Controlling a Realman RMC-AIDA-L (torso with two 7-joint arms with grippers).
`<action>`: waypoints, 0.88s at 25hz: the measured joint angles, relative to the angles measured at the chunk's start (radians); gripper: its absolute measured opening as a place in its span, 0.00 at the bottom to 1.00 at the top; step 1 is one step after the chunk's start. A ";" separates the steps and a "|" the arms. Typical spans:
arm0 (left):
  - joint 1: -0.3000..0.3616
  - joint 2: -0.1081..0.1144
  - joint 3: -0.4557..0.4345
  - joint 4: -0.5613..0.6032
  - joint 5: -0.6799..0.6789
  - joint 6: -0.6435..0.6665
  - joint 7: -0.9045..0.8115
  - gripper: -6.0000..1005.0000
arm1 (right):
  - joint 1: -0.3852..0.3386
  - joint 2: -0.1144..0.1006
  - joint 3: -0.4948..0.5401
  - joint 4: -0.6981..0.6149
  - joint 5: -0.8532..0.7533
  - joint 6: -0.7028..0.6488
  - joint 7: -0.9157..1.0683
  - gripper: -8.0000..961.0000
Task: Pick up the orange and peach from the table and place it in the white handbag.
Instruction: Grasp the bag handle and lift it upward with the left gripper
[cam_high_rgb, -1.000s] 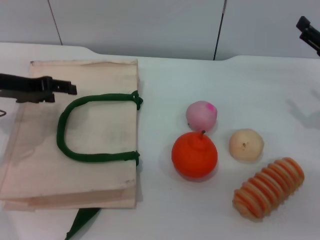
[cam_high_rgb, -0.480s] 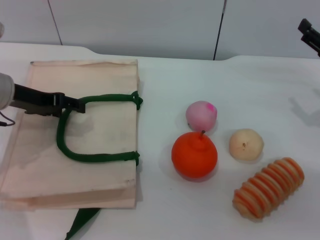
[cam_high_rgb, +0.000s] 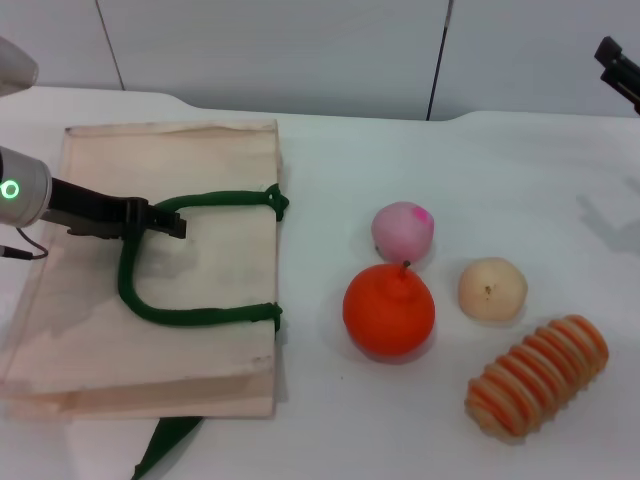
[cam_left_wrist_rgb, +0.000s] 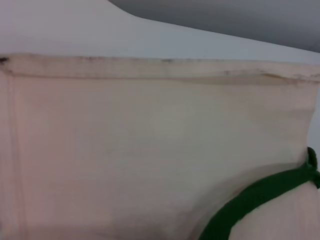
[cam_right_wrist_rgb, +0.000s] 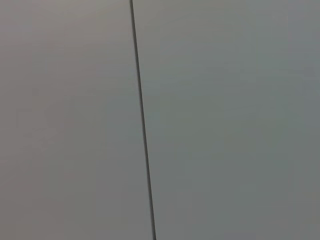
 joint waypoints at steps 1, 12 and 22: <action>0.000 0.000 0.000 -0.001 0.002 0.003 0.000 0.77 | 0.000 0.000 0.000 0.000 0.001 0.000 0.000 0.88; -0.003 0.000 -0.004 -0.013 -0.004 0.008 -0.002 0.52 | 0.000 0.001 0.000 0.001 0.001 -0.008 0.000 0.88; 0.001 0.000 -0.009 -0.014 -0.005 0.027 -0.001 0.24 | 0.000 0.001 0.000 0.002 0.000 -0.009 0.004 0.88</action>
